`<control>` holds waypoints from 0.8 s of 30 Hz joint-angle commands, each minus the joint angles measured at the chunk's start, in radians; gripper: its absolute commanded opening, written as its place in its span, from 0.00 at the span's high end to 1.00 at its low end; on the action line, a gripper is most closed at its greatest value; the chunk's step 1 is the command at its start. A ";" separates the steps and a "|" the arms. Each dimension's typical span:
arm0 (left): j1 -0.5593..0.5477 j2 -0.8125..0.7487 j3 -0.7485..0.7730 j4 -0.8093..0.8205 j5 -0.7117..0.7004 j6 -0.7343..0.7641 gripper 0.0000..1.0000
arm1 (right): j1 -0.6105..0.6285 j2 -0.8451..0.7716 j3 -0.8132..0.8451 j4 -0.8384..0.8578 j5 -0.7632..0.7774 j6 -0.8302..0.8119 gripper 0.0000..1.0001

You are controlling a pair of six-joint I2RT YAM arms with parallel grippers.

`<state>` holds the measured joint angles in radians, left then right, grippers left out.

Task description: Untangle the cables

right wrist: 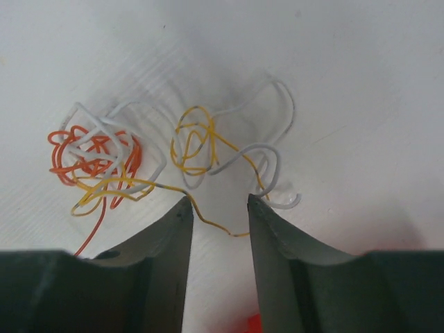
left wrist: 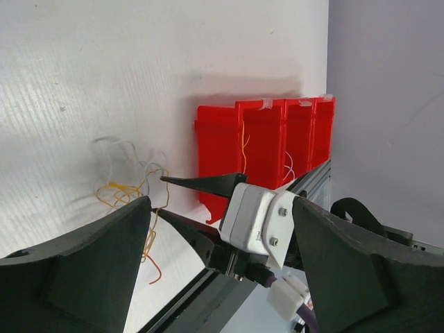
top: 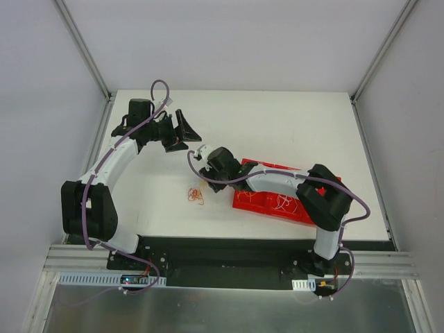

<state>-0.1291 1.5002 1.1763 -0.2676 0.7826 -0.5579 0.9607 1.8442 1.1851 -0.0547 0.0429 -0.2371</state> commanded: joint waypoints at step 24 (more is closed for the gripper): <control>-0.055 0.013 -0.010 0.111 0.147 -0.001 0.25 | -0.109 -0.375 -0.128 0.251 -0.118 0.441 1.00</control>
<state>-0.1783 1.6093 1.1763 -0.2420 0.9104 -0.5686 0.9287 1.4914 0.9794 0.2089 0.0811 0.0330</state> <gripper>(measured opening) 0.750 0.010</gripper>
